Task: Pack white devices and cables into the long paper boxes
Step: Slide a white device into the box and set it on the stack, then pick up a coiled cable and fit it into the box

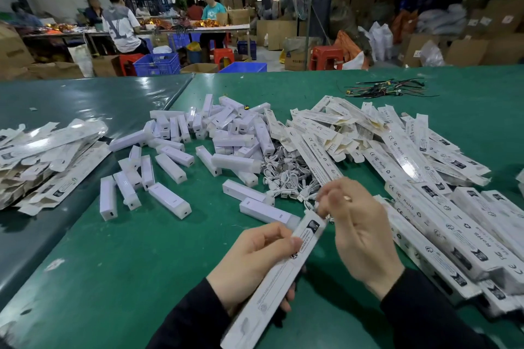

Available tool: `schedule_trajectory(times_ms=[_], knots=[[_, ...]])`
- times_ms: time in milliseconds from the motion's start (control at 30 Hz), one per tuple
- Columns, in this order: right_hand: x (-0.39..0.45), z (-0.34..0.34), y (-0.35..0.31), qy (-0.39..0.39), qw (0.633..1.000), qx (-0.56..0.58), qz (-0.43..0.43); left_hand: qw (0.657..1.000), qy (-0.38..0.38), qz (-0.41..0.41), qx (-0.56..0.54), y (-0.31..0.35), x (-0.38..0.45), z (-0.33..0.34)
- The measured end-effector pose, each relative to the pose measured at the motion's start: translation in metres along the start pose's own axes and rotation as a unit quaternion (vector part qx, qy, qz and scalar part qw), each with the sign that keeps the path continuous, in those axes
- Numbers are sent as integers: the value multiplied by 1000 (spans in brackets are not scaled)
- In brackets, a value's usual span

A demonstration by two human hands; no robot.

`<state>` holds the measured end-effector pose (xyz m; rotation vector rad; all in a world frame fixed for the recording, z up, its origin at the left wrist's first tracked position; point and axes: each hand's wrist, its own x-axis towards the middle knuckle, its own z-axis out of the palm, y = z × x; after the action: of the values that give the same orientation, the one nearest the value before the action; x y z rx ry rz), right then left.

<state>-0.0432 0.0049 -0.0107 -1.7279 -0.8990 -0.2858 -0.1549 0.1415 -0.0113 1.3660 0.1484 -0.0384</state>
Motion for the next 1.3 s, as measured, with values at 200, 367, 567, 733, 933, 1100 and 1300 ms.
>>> schedule_trajectory(times_ms=[200,367,567,733,933,1100,1300], knots=[[11,-14,18,19,997,-35,69,990,103,50,-86,7,3,-2],[11,-16,35,-172,889,-411,100,962,237,78,-111,9,3,-10],[10,-20,33,-141,859,-483,93,944,295,67,-130,7,4,-13],[9,-18,29,-141,919,-366,37,945,295,63,-130,6,6,-18],[-9,10,-5,-107,993,-27,-32,966,235,45,-98,2,10,-10],[-13,13,-10,-137,990,21,-23,970,227,33,-80,1,10,-11],[-8,5,-23,-199,965,117,125,979,178,10,-95,1,9,-13]])
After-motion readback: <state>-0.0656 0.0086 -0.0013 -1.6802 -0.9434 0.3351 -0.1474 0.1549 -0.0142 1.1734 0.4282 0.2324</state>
